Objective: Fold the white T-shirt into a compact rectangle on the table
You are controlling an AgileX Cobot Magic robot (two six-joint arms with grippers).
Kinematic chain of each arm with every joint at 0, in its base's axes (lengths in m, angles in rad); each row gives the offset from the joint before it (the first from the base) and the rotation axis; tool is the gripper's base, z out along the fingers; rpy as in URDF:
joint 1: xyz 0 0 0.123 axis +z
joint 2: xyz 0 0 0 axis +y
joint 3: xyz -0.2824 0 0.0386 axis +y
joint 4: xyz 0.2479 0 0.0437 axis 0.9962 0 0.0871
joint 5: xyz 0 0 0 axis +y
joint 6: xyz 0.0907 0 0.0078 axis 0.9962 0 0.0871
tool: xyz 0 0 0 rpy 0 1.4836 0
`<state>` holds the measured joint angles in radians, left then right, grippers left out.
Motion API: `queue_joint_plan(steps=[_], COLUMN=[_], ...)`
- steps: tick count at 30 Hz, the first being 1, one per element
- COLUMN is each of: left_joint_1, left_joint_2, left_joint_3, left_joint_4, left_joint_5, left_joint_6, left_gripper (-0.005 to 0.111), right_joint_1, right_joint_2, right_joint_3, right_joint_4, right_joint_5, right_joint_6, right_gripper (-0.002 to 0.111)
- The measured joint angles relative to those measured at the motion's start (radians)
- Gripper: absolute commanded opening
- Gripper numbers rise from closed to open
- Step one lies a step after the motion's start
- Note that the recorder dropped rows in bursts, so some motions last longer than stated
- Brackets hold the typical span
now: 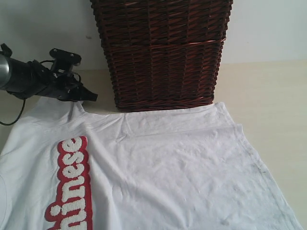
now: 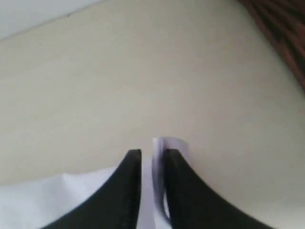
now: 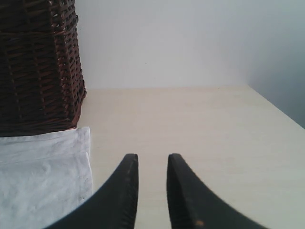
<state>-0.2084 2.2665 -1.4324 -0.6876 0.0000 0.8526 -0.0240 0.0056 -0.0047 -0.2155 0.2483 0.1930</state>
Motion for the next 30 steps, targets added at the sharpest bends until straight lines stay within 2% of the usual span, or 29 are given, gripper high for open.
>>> queue_joint_plan(steps=[3,6,9,12,14,18,22,26,30], left_joint_1=[0.0,0.0,0.0,0.0,0.0,0.0,-0.008,-0.012,-0.012], left_joint_2=[0.002,0.002,-0.005,-0.039,-0.089,-0.202,-0.296,-0.395,-0.539], left_joint_3=[0.0,0.0,0.0,0.0,0.0,0.0,0.015,0.098,0.209], left_joint_4=[0.0,0.0,0.0,-0.004,-0.007,-0.003,0.022,0.04,0.075], left_joint_5=[-0.074,-0.223,-0.328,-0.298,-0.167,0.227,0.583,0.82,0.908], left_joint_6=[-0.045,-0.139,-0.226,-0.248,-0.248,-0.227,-0.09,0.071,0.18], left_gripper=[0.054,0.066,0.071,0.068,0.067,0.066,0.066,0.062,0.06], right_joint_1=[0.0,0.0,0.0,0.0,0.0,0.0,0.0,0.0,0.0], right_joint_2=[0.0,0.0,0.0,0.0,0.0,0.0,0.0,0.0,0.0], right_joint_3=[0.0,0.0,0.0,0.0,0.0,0.0,0.0,0.0,0.0], right_joint_4=[0.0,0.0,0.0,0.0,0.0,0.0,0.0,0.0,0.0], right_joint_5=[0.0,0.0,0.0,0.0,0.0,0.0,0.0,0.0,0.0], right_joint_6=[0.0,0.0,0.0,0.0,0.0,0.0,0.0,0.0,0.0], right_gripper=[0.023,0.023,0.023,0.023,0.023,0.023,0.023,0.023,0.023])
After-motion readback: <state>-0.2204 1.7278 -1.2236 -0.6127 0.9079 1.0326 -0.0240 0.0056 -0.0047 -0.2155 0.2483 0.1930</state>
